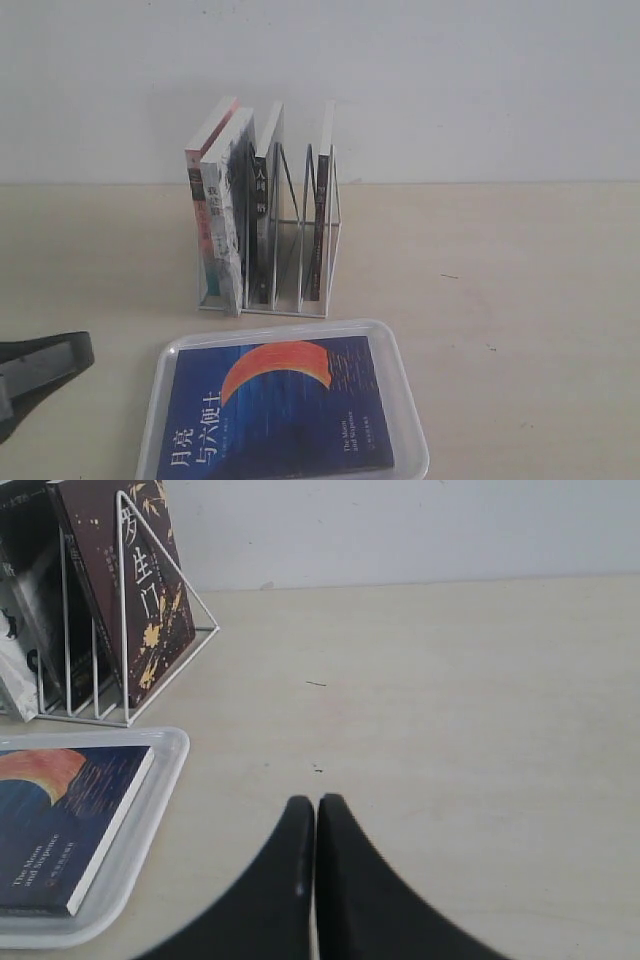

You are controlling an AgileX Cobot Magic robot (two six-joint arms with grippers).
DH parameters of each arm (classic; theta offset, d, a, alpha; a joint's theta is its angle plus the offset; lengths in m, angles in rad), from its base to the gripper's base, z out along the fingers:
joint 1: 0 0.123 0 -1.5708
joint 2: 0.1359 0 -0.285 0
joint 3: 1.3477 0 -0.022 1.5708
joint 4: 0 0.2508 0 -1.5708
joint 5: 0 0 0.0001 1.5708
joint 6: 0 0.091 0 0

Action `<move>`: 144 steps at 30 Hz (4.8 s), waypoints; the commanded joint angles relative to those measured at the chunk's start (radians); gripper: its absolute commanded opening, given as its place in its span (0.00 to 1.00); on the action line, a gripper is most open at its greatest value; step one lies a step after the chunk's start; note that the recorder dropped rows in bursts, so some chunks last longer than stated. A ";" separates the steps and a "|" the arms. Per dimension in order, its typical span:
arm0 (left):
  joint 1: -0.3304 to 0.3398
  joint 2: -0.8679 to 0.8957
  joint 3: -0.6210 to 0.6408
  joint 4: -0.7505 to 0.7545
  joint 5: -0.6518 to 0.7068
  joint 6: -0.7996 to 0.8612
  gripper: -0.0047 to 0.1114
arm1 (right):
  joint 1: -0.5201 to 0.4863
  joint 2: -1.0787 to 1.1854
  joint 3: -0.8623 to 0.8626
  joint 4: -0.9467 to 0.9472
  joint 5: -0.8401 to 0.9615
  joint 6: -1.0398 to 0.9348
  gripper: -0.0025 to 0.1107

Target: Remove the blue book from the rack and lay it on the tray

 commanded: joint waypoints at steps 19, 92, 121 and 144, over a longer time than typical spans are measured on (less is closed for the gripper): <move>-0.009 -0.124 0.001 0.011 0.066 0.027 0.51 | -0.001 -0.005 0.000 -0.006 -0.003 -0.003 0.02; 0.320 -0.706 0.220 -0.248 -0.112 0.338 0.08 | -0.001 -0.005 0.000 -0.006 -0.005 -0.003 0.02; 0.387 -0.706 0.220 -0.240 0.289 0.791 0.08 | -0.001 -0.005 0.000 -0.006 -0.005 -0.003 0.02; 0.387 -0.706 0.220 -0.240 0.289 0.791 0.08 | -0.001 -0.005 0.000 -0.006 -0.005 -0.003 0.02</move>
